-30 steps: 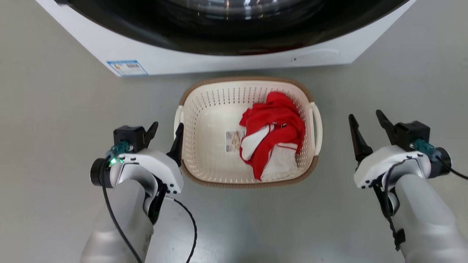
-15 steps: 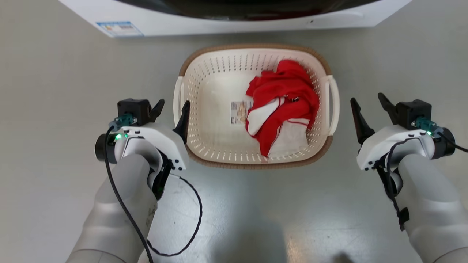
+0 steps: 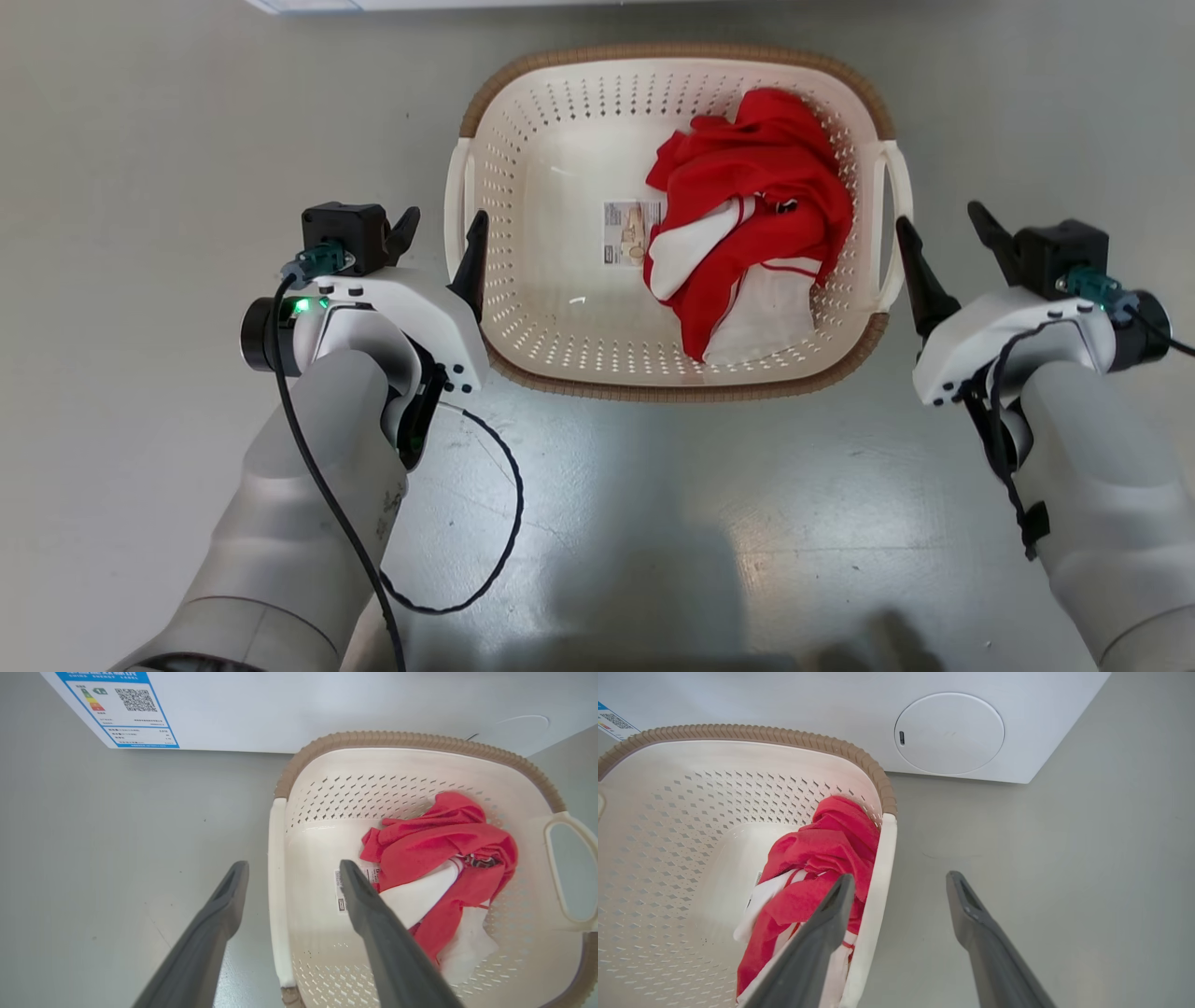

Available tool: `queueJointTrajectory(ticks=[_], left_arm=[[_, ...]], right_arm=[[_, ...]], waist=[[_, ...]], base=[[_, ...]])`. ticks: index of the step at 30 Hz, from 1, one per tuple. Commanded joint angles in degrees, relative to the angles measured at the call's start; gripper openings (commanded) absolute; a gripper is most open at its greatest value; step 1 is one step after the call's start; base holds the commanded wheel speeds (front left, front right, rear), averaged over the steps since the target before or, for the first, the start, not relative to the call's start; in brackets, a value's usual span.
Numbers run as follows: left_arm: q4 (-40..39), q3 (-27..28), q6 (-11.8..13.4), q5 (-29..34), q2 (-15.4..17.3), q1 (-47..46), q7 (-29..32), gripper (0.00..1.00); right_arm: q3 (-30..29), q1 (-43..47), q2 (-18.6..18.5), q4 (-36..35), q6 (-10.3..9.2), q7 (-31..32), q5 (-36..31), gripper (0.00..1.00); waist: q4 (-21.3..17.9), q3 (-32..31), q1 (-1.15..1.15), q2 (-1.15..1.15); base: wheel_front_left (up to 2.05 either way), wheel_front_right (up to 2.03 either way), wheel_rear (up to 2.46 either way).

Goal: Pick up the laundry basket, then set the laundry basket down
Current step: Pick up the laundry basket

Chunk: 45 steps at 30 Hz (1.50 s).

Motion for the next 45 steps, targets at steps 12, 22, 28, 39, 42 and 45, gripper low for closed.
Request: queueJointTrajectory(ticks=[12,22,28,39,42,45], left_arm=[[0.9,-1.3,1.0,-2.0,1.3,-2.5,-0.5,1.0],[2.1,-3.2,1.5,-3.2,1.3,-4.7,-0.5,1.0],[2.6,-5.2,1.9,-4.2,1.3,-6.3,-0.5,1.0],[5.6,-10.2,2.9,-7.4,1.3,-8.9,-0.4,1.0],[6.2,-11.3,3.0,-8.2,1.3,-9.4,-0.4,1.0],[6.7,-12.3,3.1,-8.8,1.3,-9.9,-0.4,1.0]], right_arm=[[2.2,-1.4,0.6,0.4,0.34,-0.6,0.6,1.0],[3.3,-3.0,0.8,1.2,0.34,-0.6,0.8,1.0],[3.2,-4.8,1.5,2.8,0.34,-0.6,1.1,1.0],[3.6,-7.8,2.9,6.4,0.34,-0.6,1.4,1.0],[3.7,-8.2,3.2,7.4,0.34,-0.6,1.5,1.0],[3.7,-8.5,3.7,8.3,0.34,-0.6,1.9,1.0]], waist=[[0.9,3.6,0.0,0.0],[1.3,5.8,0.0,0.0],[1.3,7.0,0.0,0.0],[1.2,8.4,0.0,0.0],[1.1,8.6,0.0,0.0],[0.9,8.6,0.0,0.0]], base=[[0.0,0.0,0.0],[0.0,0.0,0.0],[0.0,0.0,0.0],[0.0,0.0,0.0],[0.0,0.0,0.0],[0.0,0.0,0.0]])
